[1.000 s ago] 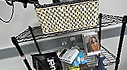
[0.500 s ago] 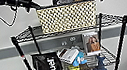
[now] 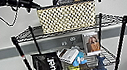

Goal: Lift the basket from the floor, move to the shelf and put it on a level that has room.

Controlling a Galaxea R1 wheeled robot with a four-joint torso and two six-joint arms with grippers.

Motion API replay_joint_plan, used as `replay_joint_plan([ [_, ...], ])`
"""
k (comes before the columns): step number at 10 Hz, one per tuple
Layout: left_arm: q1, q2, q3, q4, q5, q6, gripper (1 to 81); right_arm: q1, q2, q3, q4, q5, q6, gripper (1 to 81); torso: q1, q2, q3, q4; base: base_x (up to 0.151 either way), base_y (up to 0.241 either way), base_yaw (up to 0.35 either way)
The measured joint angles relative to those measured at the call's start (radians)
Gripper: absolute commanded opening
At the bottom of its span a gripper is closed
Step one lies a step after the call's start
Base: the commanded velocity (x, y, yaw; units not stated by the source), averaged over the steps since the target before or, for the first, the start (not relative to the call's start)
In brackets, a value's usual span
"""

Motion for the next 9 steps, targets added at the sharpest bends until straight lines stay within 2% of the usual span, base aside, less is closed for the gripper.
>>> replay_joint_plan([
  [1, 0.0, 0.0, 0.005, -0.002, -0.004, 0.0, 1.0, 0.0, 0.0, 0.001, 0.001, -0.009, -0.009, 81.1, 0.0, 0.0, 0.0, 0.0, 0.0, 0.0, 0.0],
  [2, 0.003, -0.003, 0.01, 0.001, 0.0, 0.003, 81.1, -0.011, -0.008, 0.004, -0.008, -0.032, -0.013, 81.1, 0.0, 0.0, 0.0, 0.0, 0.0, 0.0, 0.0],
  [6, 0.015, -0.011, 0.011, 0.004, 0.002, 0.007, 81.1, -0.016, -0.027, 0.027, -0.008, -0.029, -0.011, 81.1, 0.0, 0.0, 0.0, 0.0, 0.0, 0.0, 0.0],
  [9, -0.018, -0.102, 0.092, 0.001, 0.001, 0.006, 81.1, 0.014, -0.103, 0.104, -0.001, -0.035, -0.011, 81.1, 0.001, 0.0, 0.0, 0.0, 0.0, 0.0, 0.0],
])
